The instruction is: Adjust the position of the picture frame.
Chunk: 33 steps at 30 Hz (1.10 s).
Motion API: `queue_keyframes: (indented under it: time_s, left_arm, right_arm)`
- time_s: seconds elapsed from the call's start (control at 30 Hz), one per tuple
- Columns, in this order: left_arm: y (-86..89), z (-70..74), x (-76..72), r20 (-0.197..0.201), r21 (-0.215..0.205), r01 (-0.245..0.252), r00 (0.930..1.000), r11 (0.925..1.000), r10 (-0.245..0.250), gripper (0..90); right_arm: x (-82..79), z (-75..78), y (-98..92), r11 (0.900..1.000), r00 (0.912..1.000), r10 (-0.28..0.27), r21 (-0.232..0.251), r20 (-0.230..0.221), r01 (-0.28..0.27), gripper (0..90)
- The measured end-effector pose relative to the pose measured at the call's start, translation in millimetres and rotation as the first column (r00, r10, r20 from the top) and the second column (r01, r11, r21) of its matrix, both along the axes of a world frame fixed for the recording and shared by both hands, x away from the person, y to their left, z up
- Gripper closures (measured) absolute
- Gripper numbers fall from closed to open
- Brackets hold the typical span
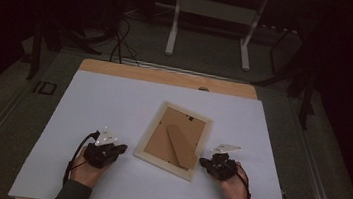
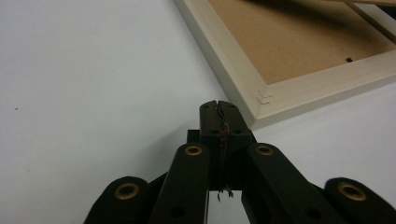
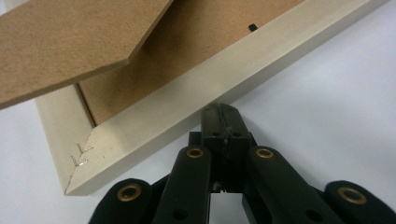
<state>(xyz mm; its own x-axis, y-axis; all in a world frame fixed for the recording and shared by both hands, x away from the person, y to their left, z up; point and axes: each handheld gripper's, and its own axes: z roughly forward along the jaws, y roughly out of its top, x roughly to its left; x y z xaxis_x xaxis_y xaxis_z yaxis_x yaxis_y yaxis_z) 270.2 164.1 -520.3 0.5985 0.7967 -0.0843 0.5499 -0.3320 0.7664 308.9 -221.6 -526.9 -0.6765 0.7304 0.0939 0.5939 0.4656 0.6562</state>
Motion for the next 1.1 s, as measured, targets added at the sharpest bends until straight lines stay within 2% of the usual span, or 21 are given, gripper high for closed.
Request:
queue_keyframes:
  time_s: [0.37,0.73,1.1]
  left_arm:
    - [-2.2,-2.6,1.4,-0.006,0.01,0.004,1.0,0.9999,-0.004,90.0]
    - [-4.7,-9.6,6.7,-0.035,0.059,0.004,0.9994,0.9982,-0.002,90.0]
    - [-3.0,-14.4,12.8,-0.05,0.084,-0.017,0.9985,0.9963,0.021,90.0]
  right_arm:
    - [-1.9,-0.3,12.0,0.999,0.9995,0.031,-0.005,0.004,-0.031,89.8]
    - [-3.0,-0.6,30.9,0.997,0.9965,0.083,-0.01,0.011,-0.083,89.8]
    - [-1.3,-0.6,49.0,0.992,0.9918,0.128,-0.013,0.011,-0.127,89.8]
